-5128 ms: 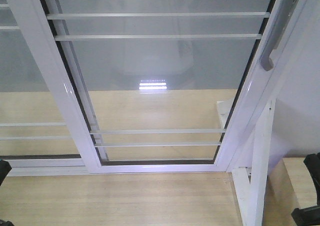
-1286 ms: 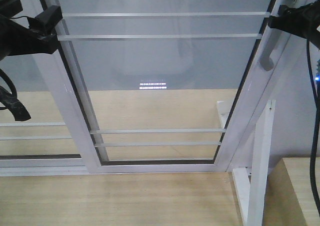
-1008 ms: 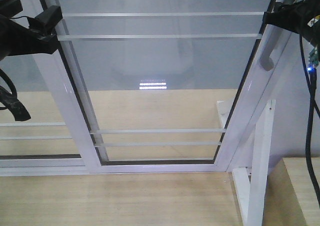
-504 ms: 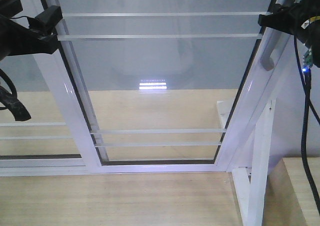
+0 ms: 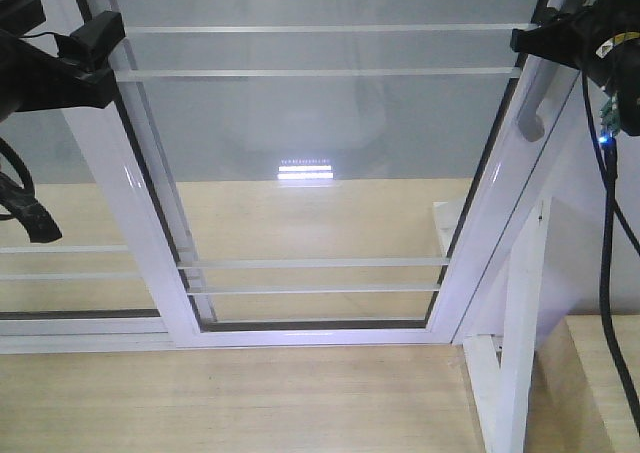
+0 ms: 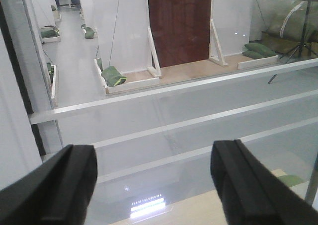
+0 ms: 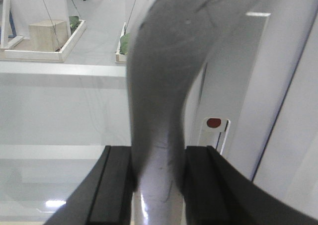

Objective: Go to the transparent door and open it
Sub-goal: 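Close the right gripper around the curved silver handle, then pull the handle with the right gripper, sliding the door open partway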

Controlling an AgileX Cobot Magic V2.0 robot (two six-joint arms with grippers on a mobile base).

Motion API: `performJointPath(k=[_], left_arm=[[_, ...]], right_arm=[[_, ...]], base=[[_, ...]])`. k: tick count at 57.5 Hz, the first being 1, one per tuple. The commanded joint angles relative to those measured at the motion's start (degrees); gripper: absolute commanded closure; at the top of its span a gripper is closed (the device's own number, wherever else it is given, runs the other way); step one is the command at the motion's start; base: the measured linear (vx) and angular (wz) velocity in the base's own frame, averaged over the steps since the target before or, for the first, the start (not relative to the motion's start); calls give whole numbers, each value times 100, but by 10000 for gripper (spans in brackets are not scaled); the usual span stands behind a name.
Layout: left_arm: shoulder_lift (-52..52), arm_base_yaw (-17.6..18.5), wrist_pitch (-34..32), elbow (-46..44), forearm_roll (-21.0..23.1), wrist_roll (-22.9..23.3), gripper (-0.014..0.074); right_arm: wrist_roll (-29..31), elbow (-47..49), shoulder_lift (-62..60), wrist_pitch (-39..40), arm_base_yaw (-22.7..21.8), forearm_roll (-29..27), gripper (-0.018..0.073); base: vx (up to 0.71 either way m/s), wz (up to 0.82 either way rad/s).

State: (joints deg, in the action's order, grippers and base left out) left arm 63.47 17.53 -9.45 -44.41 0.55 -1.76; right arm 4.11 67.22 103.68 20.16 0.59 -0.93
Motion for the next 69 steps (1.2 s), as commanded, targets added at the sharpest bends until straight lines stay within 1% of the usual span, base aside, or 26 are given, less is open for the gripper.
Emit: performJointPath(k=[1,14,26,36,58,63,69], left_arm=[[-97,19,-502,-218,55,21,10],[-97,19,-516,-218,55,21,10],[-97,19,-516,-218,55,21,10],[-97,19,-516,-218,55,21,10],[-97,19,-516,-218,55,21,10],[-97,19,-516,-218,55,21,10],[-97,19,-516,-218,55,21,10]], right_arm=[[41,193,-241,511,386,531,509],[41,193,-241,634,687,589,505],[31,193,-241,649,839,581,502],[36,193,-241,649,1056,600,500],[63,193,-241,654,1835,605,496],[83,193,-241,649,1971,617,494],[83,193,-246,631,2036,679,494]], base=[[0,0],[0,0],[0,0],[0,0],[0,0],[0,0],[0,0]])
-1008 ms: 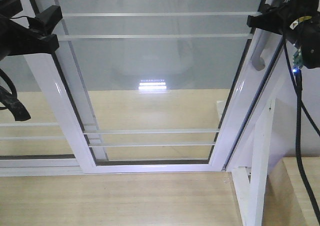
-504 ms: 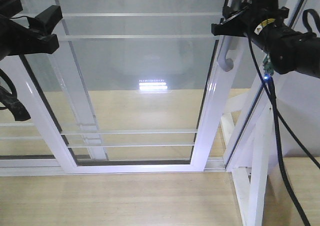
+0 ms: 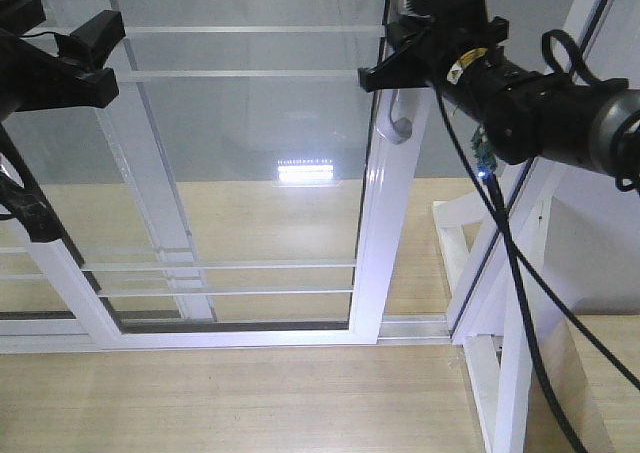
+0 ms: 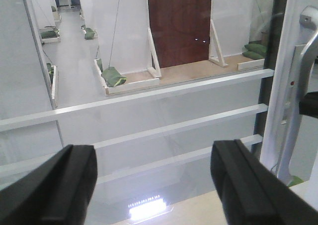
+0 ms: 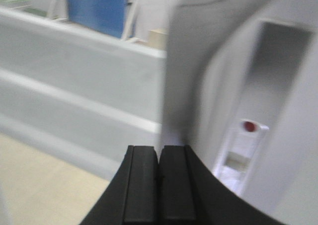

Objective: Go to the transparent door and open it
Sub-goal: 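Pull the handle with the right gripper, sliding the door open partway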

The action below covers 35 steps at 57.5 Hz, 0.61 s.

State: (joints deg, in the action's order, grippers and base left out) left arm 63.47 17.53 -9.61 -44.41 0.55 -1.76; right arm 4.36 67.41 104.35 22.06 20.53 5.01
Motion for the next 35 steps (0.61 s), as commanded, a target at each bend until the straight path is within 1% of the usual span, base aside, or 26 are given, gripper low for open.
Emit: performJointPath(k=[1,13,23,31,33,35], left_arm=[[-97,19,-500,-218,55,21,10],[-85,19,-477,-218,55,21,10],[-82,19,-289,-218,55,21,10],[-82,19,-61,-218,55,21,10],[-82,19,1,-218,55,21,10],[-81,19,63,-218,55,21,10]], right_arm=[[59,175,-326,435,41,97,494],[59,137,-790,-80,20,134,494],[76,137,-1569,-1332,20,135,498],[99,137,-2223,-2423,20,135,573],[99,111,-2371,-2614,20,135,571],[132,11,-2537,-2635,20,135,569]], base=[[0,0],[0,0],[0,0],[0,0],[0,0],[0,0]])
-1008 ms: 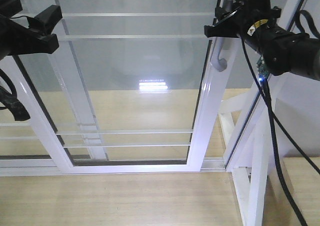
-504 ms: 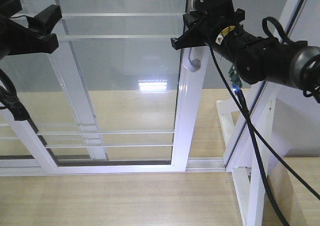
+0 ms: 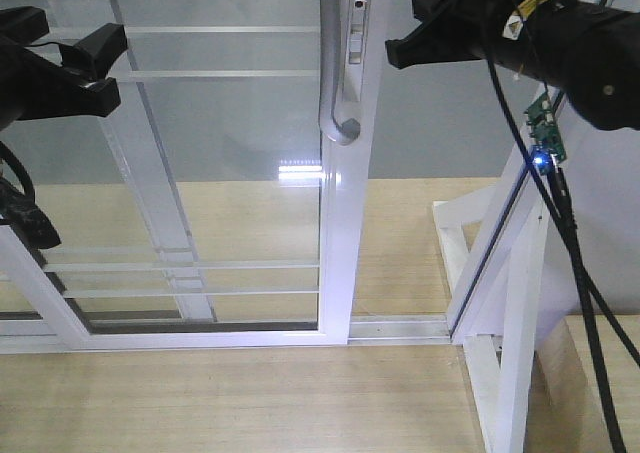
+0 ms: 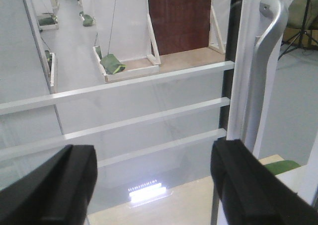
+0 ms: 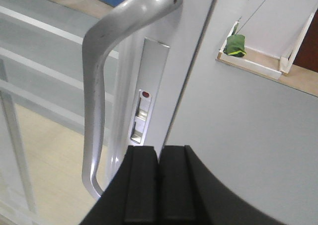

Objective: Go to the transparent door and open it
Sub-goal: 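Pull the handle with the right gripper, sliding the door open partway, then release the handle with the right gripper and bring the left gripper to it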

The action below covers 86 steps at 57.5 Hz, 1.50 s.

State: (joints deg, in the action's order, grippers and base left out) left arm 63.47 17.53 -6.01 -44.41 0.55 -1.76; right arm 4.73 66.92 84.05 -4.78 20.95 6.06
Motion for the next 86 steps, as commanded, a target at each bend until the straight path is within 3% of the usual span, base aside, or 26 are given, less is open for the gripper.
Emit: performJointPath(k=[1,17,31,42,47,68,86], left_arm=[[-81,19,-267,-218,55,21,10],[-69,25,8,-9,55,93,10],[660,291,-859,111,43,341,10],[1576,708,-2474,59,-11,389,10],[1966,828,-2793,-181,-55,469,10],[3580,838,-2744,-2032,-938,1235,10],[4340,838,-2569,-3153,-960,1430,10]], right_arm=[[129,0,-613,98,-21,31,568],[117,-2130,-2345,867,-21,-11,564],[123,-3444,-3482,935,-21,2,564],[272,-3547,-3748,974,-21,36,564],[387,-3547,-3753,1037,-21,36,564],[427,-3547,-3748,1085,-21,36,564],[427,-3547,-3748,1085,-21,36,564]], base=[[0,0],[0,0],[0,0],[0,0],[0,0],[0,0],[0,0]])
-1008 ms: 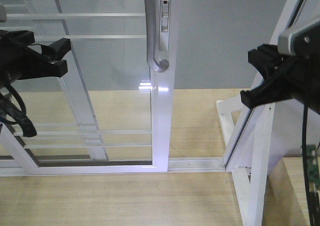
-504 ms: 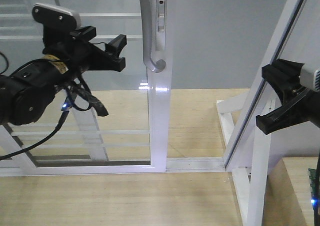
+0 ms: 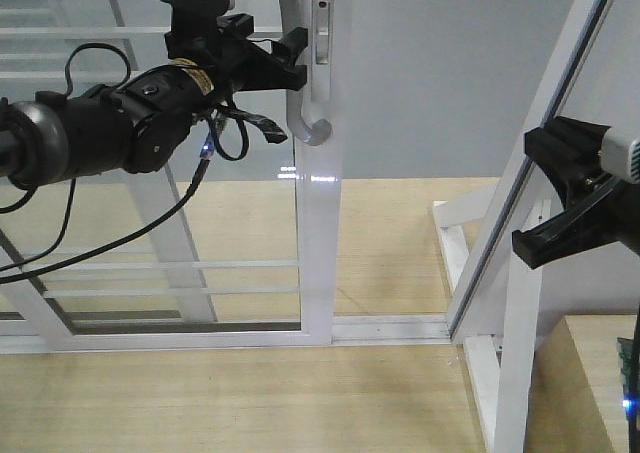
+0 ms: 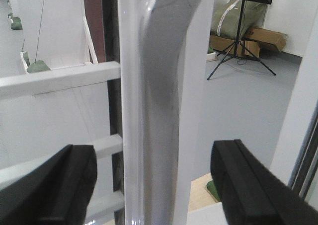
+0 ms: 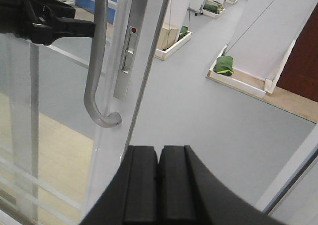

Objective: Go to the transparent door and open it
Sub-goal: 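Release the handle with the right gripper and bring the left gripper to it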

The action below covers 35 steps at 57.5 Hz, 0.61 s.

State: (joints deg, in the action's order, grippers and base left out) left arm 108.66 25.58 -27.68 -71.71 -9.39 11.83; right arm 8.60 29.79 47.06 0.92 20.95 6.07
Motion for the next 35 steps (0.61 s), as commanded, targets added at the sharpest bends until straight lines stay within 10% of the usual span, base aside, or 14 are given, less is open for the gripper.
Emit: performJointPath(k=[1,19,35], left_arm=[[-149,32,-367,-466,34,71,10],[216,32,369,-1295,214,71,39],[248,14,470,-1567,560,53,317]], right_arm=[[41,165,-48,515,-21,35,564],[41,165,-48,515,-21,35,564],[41,165,-48,510,-21,35,564]], base=[[0,0],[0,0],[0,0]])
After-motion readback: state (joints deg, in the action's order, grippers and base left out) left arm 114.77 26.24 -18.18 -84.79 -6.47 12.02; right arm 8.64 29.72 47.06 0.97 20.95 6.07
